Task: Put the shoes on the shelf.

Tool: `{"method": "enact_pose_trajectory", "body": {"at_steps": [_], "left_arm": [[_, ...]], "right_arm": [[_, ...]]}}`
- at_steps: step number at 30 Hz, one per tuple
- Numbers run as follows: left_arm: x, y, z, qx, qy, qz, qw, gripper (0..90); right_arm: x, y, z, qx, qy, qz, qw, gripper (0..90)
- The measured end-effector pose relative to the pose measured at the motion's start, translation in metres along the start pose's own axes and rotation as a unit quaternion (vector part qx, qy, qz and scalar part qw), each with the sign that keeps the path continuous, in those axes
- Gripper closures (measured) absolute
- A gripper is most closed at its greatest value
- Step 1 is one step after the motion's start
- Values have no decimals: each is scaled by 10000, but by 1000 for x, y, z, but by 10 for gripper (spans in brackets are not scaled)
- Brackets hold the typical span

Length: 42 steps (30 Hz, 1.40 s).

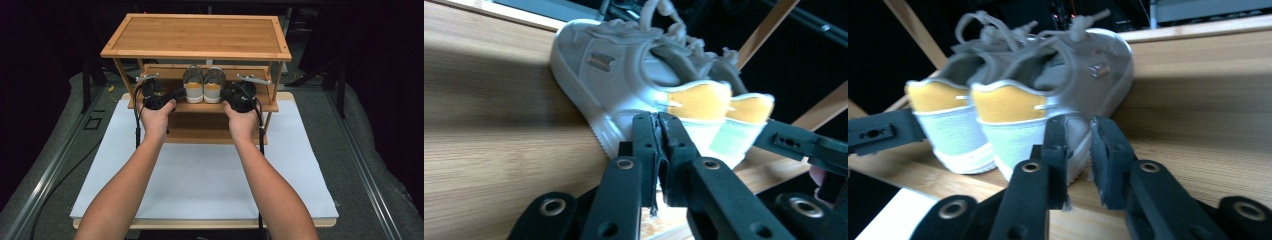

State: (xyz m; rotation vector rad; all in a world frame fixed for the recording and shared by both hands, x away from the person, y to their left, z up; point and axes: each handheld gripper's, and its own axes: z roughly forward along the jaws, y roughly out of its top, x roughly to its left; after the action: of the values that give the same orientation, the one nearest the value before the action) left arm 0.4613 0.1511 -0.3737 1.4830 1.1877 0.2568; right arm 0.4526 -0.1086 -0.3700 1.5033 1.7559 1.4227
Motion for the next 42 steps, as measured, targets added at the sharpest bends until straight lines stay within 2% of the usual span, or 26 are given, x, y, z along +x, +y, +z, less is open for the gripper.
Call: {"method": "enact_pose_trajectory", "body": {"at_steps": [1, 2, 5, 6, 8, 9, 10, 12, 13, 15, 17, 19, 22, 24, 27, 30, 32, 34, 35, 38, 40, 42], "left_arm": [[-2, 0, -1, 10, -23, 28, 10000, 853], [-3, 0, -2, 6, -72, 51, 10000, 849], [-8, 0, -7, 44, -148, 135, 9998, 838], [-8, 0, -7, 44, -148, 135, 9998, 833], [-10, 1, -10, 55, -163, 169, 9997, 814], [-12, 1, -15, 88, -180, 208, 9996, 803], [-13, 1, -17, 91, -180, 233, 9995, 788], [-14, 1, -19, 101, -160, 249, 9995, 750], [-16, 2, -26, 119, -193, 285, 9993, 730], [-18, 2, -31, 131, -201, 353, 9991, 693], [-20, 2, -36, 130, -231, 402, 9988, 654], [-23, 0, -42, 116, -326, 451, 9984, 623], [-26, -2, -49, 138, -350, 539, 9978, 583], [-26, -3, -51, 144, -367, 572, 9976, 566], [-28, -10, -59, 180, -445, 662, 9967, 546], [-28, -16, -65, 207, -474, 734, 9960, 529], [-27, -18, -67, 223, -490, 768, 9956, 523], [-26, -25, -73, 261, -468, 834, 9951, 508], [-25, -27, -75, 265, -463, 857, 9949, 502], [-24, -34, -81, 277, -442, 955, 9941, 487], [-24, -39, -85, 287, -423, 1006, 9936, 481], [-23, -43, -88, 284, -440, 1032, 9933, 477]], "right_arm": [[1, 0, -2, 32, 88, -8, 10000, 751], [3, 0, -2, -75, 95, -8, 9999, 749], [8, 0, -6, -59, 200, -85, 9997, 726], [11, 0, -7, -55, 160, -136, 9998, 717], [13, 0, -9, -32, 277, -209, 9994, 694], [15, -1, -8, -151, 190, -207, 9995, 689], [18, -1, -10, -76, 107, -246, 9996, 682], [21, -2, -13, -78, 166, -319, 9993, 666], [23, -2, -15, -120, 162, -378, 9991, 665], [25, -2, -20, -5, 201, -480, 9986, 659], [27, -2, -26, -27, 177, -550, 9983, 645], [27, -3, -33, -11, 206, -568, 9982, 625], [25, -7, -43, -62, 396, -485, 9980, 594], [24, -8, -45, -79, 430, -463, 9980, 585], [23, -16, -57, -77, 517, -477, 9975, 544], [21, -24, -67, -45, 627, -560, 9965, 529], [21, -26, -69, -53, 582, -582, 9966, 525], [17, -33, -78, 24, 676, -614, 9958, 520], [17, -35, -79, -23, 697, -622, 9956, 519], [15, -41, -87, 80, 648, -716, 9953, 510], [14, -45, -91, -35, 672, -799, 9945, 501], [14, -50, -94, -13, 689, -840, 9941, 495]]}}
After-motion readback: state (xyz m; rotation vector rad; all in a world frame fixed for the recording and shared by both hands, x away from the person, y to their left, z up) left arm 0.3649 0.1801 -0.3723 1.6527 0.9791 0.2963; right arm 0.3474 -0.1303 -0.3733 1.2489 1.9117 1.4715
